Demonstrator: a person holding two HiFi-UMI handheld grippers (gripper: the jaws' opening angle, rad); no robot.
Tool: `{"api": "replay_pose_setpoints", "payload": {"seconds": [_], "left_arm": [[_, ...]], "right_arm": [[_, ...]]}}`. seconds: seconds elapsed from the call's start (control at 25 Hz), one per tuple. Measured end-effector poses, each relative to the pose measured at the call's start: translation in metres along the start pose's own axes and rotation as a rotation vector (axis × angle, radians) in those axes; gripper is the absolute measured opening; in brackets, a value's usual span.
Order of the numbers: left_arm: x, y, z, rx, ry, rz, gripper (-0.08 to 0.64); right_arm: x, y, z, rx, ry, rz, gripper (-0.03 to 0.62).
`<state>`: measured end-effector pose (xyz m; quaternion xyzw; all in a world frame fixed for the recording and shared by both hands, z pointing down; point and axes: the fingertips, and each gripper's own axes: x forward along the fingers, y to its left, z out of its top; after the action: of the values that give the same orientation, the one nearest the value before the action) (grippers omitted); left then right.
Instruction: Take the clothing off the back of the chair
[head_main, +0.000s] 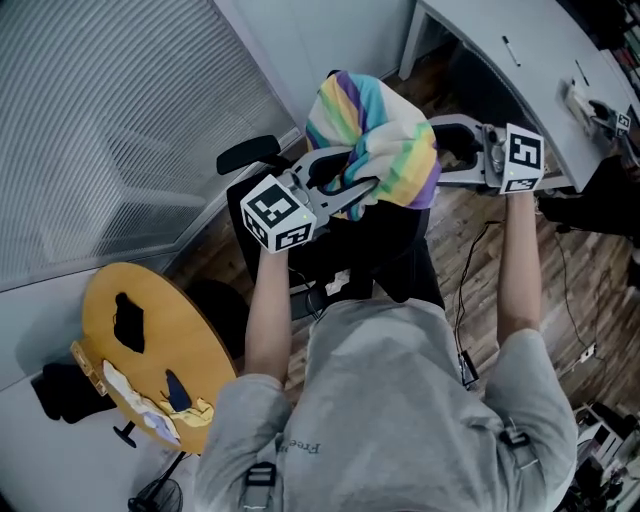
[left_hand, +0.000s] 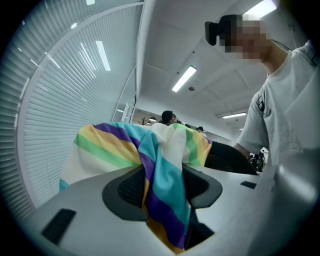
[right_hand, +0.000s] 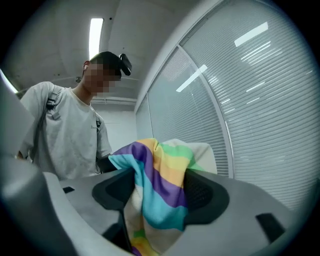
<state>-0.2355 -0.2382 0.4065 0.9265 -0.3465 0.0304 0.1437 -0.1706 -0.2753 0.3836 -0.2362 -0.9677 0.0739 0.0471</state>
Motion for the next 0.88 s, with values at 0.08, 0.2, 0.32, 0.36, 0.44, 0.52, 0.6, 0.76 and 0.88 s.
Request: {"api": "replay_pose_setpoints", "payload": {"seconds": [0.08, 0.2, 0.32, 0.36, 0.44, 0.52, 0.6, 0.76, 0.88], "left_arm": [[0.000, -0.002, 0.001, 0.003, -0.005, 0.045, 0.201], [0.000, -0.005, 0.004, 0.003, -0.016, 0.114, 0.165], [-0.001, -0.008, 0.006, -0.020, -0.035, 0.177, 0.139], [-0.002, -0.009, 0.006, -0.027, -0.036, 0.200, 0.135], [-0.004, -0.010, 0.007, -0.036, -0.031, 0.257, 0.127], [-0.006, -0.010, 0.009, -0.043, -0.029, 0.322, 0.120], [-0.008, -0.010, 0.013, -0.050, -0.028, 0.381, 0.117], [-0.015, -0.012, 0.025, -0.057, -0.025, 0.480, 0.114], [-0.021, -0.016, 0.036, -0.049, -0.021, 0.540, 0.114]], "right_arm": [[-0.003, 0.006, 0.000, -0.016, 0.008, -0.035, 0.275], [-0.006, 0.015, 0.002, -0.029, 0.014, -0.059, 0.223], [-0.008, 0.022, 0.003, -0.045, 0.014, -0.083, 0.170], [-0.008, 0.024, 0.003, -0.046, 0.010, -0.096, 0.157], [-0.009, 0.026, 0.005, -0.041, -0.001, -0.135, 0.124], [-0.011, 0.027, 0.006, -0.034, -0.002, -0.187, 0.097], [-0.013, 0.026, 0.007, -0.035, 0.013, -0.247, 0.080], [-0.016, 0.023, 0.010, -0.037, 0.032, -0.355, 0.067], [-0.019, 0.023, 0.013, -0.028, 0.026, -0.429, 0.064]]}}
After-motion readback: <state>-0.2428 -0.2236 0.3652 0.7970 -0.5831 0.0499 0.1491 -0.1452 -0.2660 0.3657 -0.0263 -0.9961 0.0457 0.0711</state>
